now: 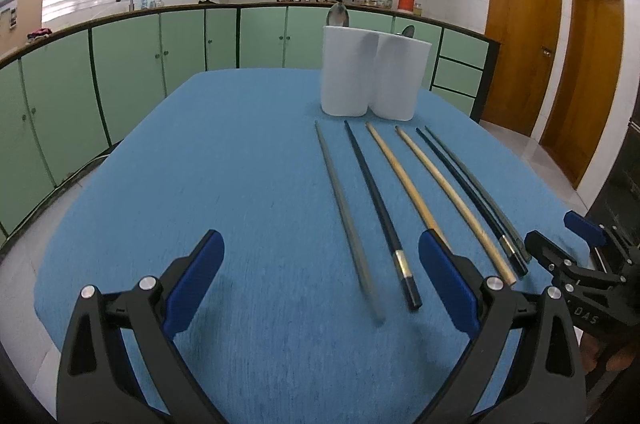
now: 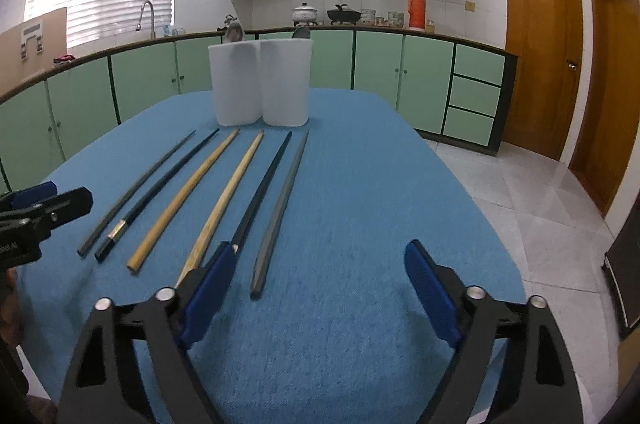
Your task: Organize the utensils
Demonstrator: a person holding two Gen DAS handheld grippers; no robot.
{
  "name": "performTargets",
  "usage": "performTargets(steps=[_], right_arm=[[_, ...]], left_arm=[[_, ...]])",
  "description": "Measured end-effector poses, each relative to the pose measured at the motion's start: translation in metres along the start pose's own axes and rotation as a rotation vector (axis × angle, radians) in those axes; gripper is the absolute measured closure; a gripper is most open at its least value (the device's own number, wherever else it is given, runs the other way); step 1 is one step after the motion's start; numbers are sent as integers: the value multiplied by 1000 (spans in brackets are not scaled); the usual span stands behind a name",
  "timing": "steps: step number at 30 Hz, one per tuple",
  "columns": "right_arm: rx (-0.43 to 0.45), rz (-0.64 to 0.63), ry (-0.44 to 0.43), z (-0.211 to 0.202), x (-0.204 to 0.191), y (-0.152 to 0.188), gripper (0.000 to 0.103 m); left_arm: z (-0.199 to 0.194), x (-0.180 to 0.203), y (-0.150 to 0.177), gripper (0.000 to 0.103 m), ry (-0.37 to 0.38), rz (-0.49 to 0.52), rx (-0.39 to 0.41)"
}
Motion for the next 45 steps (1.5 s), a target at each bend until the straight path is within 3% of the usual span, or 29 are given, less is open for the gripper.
performTargets(steps=[16, 25, 34, 38, 45], right_arm=[[25, -29, -10, -2, -20, 12, 69], [49, -49, 4, -9, -30, 18, 83], [55, -50, -3, -13, -31, 21, 89], [56, -49, -10, -13, -31, 22, 89], [59, -44, -20, -11, -31, 21, 89]], left_arm=[[-5, 3, 12, 8, -21, 19, 27], [-7, 7, 19, 8, -20, 20, 29], [-7, 11, 23, 9, -21, 24, 38], [-2, 12, 30, 27, -16, 33, 15], [5, 13, 27, 40, -6, 14, 24]])
Point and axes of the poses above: each gripper's, at about its wrist camera, not at the fingertips, and z roughly the way its jaws point, x to its right, y to its underside, the point moved 8 cm from there along z, roughly the way its jaws point, and after that the axes turned 7 degrees about -z, right-handed, at the moved point
